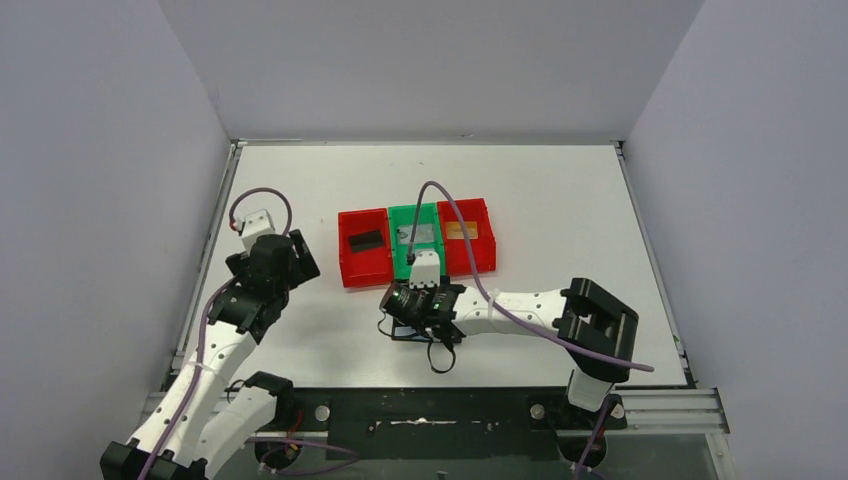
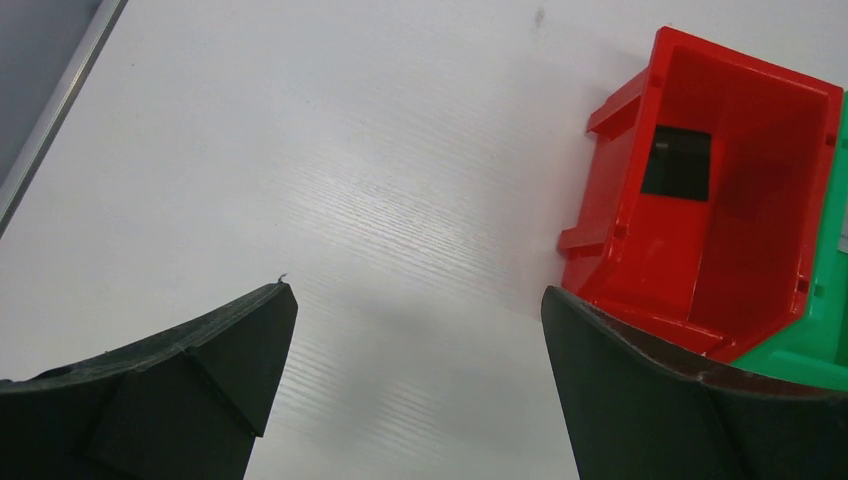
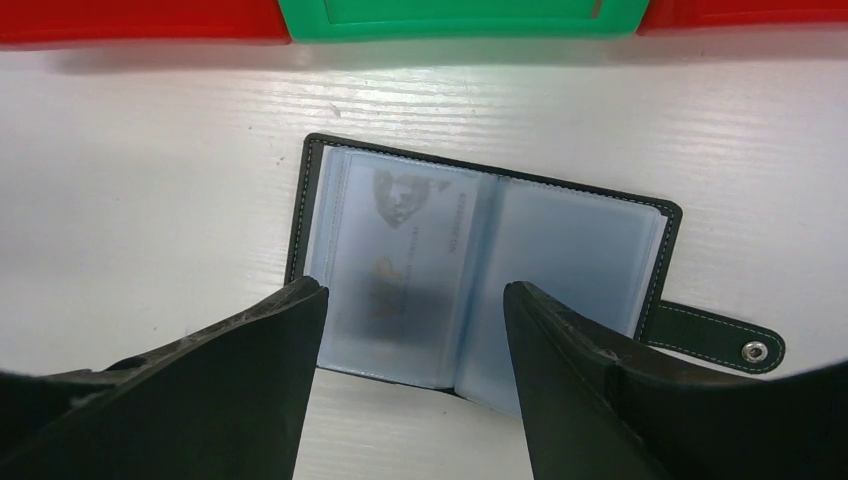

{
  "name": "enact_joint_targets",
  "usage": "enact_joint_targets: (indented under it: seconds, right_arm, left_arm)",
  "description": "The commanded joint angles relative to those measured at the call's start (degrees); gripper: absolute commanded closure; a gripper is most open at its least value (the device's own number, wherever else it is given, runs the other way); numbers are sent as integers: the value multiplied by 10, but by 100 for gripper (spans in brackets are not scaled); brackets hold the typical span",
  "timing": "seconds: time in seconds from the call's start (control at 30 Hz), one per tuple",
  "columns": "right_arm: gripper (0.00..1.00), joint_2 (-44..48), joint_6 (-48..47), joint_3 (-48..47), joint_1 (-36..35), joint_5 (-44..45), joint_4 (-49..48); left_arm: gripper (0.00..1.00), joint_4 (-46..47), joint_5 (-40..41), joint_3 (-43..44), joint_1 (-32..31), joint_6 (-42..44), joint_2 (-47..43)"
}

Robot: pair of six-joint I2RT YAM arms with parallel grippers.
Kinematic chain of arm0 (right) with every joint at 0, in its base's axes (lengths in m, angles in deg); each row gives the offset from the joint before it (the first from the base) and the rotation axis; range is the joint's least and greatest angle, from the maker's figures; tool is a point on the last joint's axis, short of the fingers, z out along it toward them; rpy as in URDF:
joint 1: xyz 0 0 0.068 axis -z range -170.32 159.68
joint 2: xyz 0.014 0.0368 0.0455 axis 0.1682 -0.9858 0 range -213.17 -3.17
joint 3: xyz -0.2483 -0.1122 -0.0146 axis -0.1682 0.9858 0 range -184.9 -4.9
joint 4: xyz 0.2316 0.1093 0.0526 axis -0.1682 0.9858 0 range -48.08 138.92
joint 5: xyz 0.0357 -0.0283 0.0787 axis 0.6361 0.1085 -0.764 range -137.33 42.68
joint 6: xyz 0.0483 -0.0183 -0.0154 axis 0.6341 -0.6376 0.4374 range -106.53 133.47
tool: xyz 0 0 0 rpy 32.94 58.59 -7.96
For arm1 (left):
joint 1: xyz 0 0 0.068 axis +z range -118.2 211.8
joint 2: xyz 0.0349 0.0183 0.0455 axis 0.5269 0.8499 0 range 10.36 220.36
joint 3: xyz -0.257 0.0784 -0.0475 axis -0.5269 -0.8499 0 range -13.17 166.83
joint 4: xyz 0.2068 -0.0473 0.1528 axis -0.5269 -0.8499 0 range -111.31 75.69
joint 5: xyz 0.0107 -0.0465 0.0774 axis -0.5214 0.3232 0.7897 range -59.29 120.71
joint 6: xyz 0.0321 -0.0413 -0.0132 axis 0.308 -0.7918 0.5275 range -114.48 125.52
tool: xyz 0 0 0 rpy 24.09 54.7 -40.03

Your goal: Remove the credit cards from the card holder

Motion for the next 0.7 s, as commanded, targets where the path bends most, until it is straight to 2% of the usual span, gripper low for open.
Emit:
enact_joint_targets:
  seconds: [0.0,0.37,0.57,0.67]
  right_arm:
    - [34,-6,-8,-23,4,14,-31]
    - [36,-63,13,-25,12,-25,-38]
    - [46,-59,6,4,13,-44,-67]
    - [56,-58,7,7,11,-42,-65]
  left_arm:
    - [3,27,-59,18,50,17,-5]
    - [3,35,-71,13,67,22,-15]
    - [3,37,-73,12,67,22,-17]
    - [3,37,-76,12,67,23,-17]
